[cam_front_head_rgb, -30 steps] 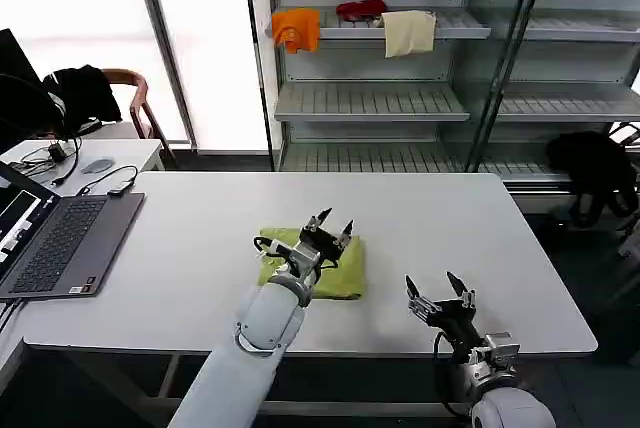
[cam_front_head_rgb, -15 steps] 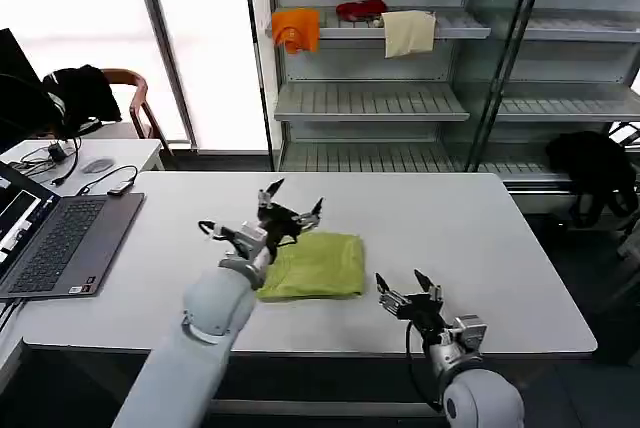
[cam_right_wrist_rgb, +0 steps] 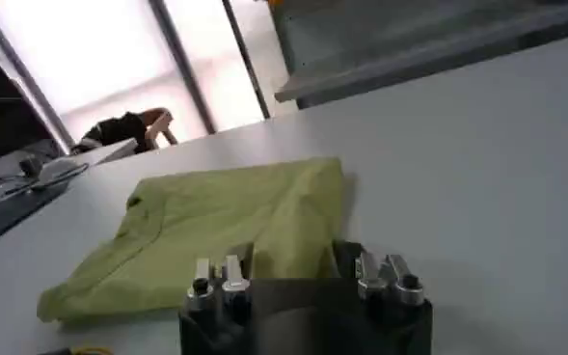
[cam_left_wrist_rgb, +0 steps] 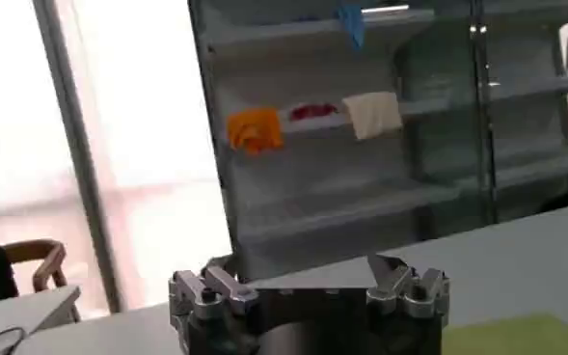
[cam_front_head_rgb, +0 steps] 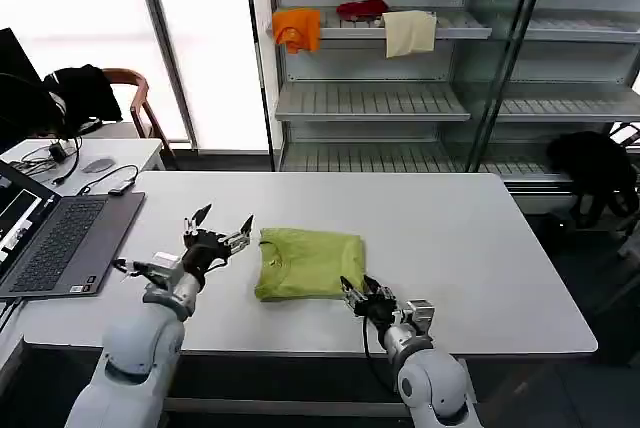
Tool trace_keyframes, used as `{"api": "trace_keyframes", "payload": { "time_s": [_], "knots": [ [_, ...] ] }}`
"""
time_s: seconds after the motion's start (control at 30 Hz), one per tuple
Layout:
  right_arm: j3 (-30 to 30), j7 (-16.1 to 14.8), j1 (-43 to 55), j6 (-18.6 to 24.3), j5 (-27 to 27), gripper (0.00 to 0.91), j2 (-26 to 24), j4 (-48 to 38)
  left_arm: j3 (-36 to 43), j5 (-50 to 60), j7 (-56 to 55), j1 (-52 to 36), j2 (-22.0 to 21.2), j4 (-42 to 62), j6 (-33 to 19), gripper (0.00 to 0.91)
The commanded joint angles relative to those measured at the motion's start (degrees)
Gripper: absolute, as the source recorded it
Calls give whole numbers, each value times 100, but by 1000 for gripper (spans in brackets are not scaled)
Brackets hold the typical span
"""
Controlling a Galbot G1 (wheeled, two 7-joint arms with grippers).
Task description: Fold and organize the clothes.
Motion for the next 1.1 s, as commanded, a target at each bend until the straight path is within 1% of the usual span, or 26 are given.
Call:
{"api": "trace_keyframes", "payload": {
  "time_s": [0.03,0.27,0.37,0.4,0.53,0.7,0.73,0.83,0.9,0.93,1.0,1.03,1.1],
  "knots": [
    [-310,303,185,-131,265,0,97,-257,-652,-291,22,729,85,-305,-100,907],
    [-230,519,-44,-126,275,0,6,186,-680,-276,16,874,20,-292,-147,907],
    [-99,621,-114,-124,273,0,-23,353,-677,-275,18,941,-12,-285,-182,907],
    [29,654,-125,-124,214,0,-11,391,-673,-276,19,962,-26,-284,-194,907],
    [341,665,-104,-127,177,0,-28,417,-644,-258,19,997,-79,-276,-222,907],
    [515,652,-221,-133,185,0,-172,571,-613,-230,22,998,-117,-258,-235,907],
    [525,632,-269,-133,148,907,-203,605,-609,-224,24,998,-121,-253,-240,907],
    [491,444,-488,-134,-136,907,-342,747,-608,-223,29,1015,-129,-243,-251,907],
    [463,208,-754,-132,-514,907,-400,900,-615,-223,30,1028,-126,-235,-271,907],
    [463,177,-774,-131,-590,907,-399,925,-623,-227,31,1031,-118,-233,-278,907],
    [506,-73,-1022,-113,-1313,907,-305,1081,-650,-237,31,1045,-100,-215,-307,907],
    [559,-163,-1053,-77,-1428,907,-224,1133,-659,-239,30,1053,-95,-202,-317,907],
    [596,-160,-999,-38,-1430,907,-197,1192,-672,-243,30,1072,-85,-188,-347,907]
  ]
}}
